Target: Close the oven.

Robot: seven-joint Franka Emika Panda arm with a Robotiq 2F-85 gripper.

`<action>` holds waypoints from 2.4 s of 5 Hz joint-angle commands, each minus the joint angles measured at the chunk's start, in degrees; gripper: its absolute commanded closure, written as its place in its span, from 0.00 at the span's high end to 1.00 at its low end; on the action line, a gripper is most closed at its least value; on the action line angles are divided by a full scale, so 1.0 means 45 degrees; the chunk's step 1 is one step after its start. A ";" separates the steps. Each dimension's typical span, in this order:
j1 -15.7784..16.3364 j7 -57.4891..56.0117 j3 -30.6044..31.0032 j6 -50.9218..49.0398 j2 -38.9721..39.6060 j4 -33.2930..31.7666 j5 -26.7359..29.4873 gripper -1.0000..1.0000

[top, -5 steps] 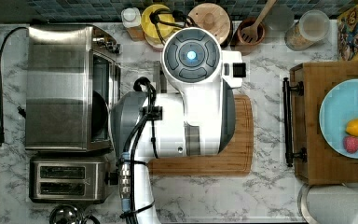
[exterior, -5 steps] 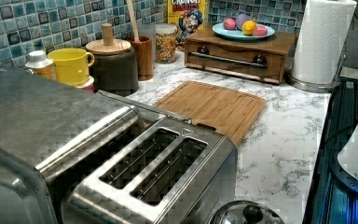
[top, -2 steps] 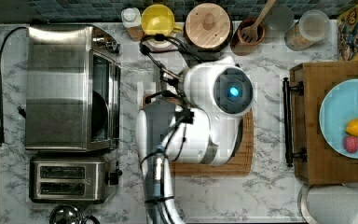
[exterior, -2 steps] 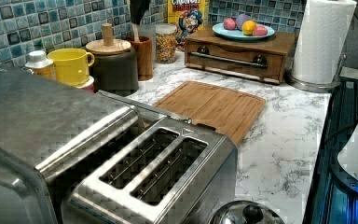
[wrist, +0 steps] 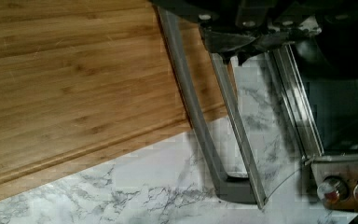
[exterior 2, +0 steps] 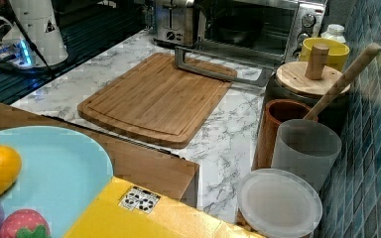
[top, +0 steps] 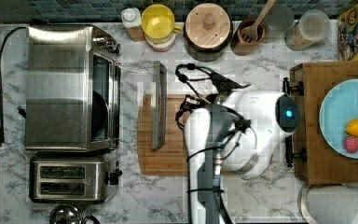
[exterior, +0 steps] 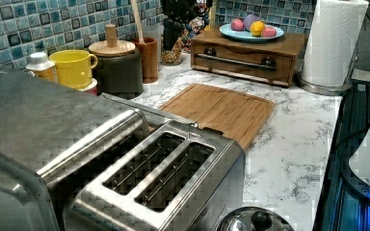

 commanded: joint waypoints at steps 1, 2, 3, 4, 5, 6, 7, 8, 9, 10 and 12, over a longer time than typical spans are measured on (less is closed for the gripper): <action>0.0624 -0.4060 0.0502 0.0091 0.0524 0.0522 0.0763 0.00; 0.0581 -0.6295 0.0489 0.1320 0.0963 -0.0329 0.2820 0.00; 0.0313 -0.7466 0.0566 0.2430 0.2086 -0.0375 0.4426 0.00; 0.0157 -0.7392 0.0937 0.3624 0.3115 -0.0165 0.4540 0.00; -0.0089 -0.8075 0.1184 0.3831 0.3345 0.0022 0.5387 0.00; -0.0337 -0.9324 0.1429 0.3560 0.3070 -0.0171 0.7102 0.00; -0.0450 -1.0115 0.1491 0.2746 0.3109 -0.0065 0.7900 0.00; -0.0537 -1.0190 0.1526 0.2324 0.3074 0.0025 0.7832 0.00; -0.0314 -0.9724 0.1500 0.2221 0.3524 0.0336 0.7204 0.00; -0.0188 -0.9070 0.1689 0.1680 0.4294 0.0895 0.6670 0.00; 0.0182 -0.8582 0.1825 0.1049 0.4451 0.1246 0.6106 0.00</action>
